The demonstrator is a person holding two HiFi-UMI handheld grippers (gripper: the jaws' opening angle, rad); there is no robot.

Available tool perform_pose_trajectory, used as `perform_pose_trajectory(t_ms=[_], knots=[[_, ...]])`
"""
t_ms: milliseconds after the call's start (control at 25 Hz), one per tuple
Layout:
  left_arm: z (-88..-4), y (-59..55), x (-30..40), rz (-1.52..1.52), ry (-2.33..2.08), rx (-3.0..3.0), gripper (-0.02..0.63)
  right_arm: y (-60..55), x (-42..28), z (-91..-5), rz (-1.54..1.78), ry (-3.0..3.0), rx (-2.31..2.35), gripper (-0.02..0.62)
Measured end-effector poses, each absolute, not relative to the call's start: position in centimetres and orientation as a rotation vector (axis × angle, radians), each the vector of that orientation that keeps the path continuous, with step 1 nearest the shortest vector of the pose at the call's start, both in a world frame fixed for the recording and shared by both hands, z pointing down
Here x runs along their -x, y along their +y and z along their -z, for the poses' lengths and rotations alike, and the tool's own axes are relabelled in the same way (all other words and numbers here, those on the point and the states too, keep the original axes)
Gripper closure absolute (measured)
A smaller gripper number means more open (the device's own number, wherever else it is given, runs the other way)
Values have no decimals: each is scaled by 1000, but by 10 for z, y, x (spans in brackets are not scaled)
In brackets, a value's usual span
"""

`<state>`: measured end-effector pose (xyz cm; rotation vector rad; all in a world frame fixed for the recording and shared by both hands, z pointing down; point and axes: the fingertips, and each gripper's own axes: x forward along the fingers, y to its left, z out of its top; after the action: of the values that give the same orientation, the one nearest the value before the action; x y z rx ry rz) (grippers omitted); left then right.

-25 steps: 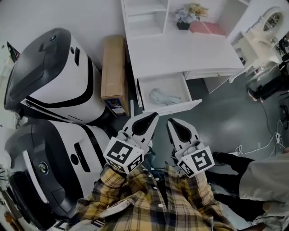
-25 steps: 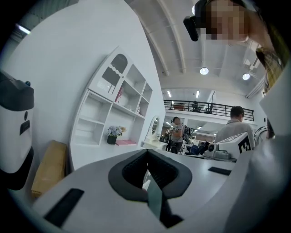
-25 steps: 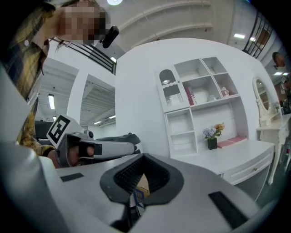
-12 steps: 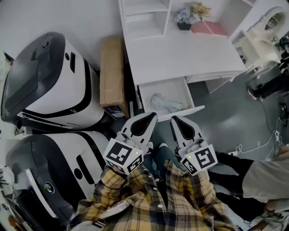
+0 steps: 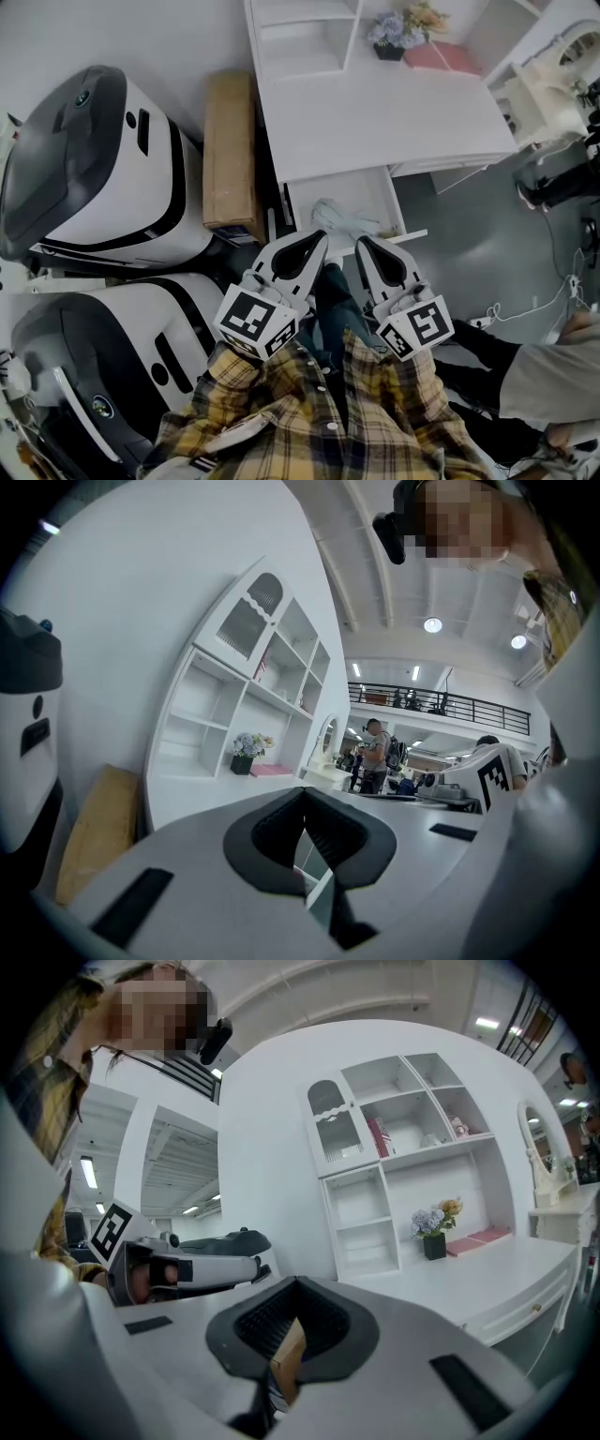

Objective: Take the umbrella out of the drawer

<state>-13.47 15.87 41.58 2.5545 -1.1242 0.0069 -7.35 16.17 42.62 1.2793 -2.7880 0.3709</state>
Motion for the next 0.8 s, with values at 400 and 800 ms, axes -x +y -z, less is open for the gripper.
perform_pose_trajectory(t_ms=[400,800], knots=[[-430,98,115,-48,-1135,-2521,584,98,63,-444,-431,-2789,-1186,578],[-427,16,111,-35,-1261,-2461,584,12,59,-443,-421,-2826,-1011,578]])
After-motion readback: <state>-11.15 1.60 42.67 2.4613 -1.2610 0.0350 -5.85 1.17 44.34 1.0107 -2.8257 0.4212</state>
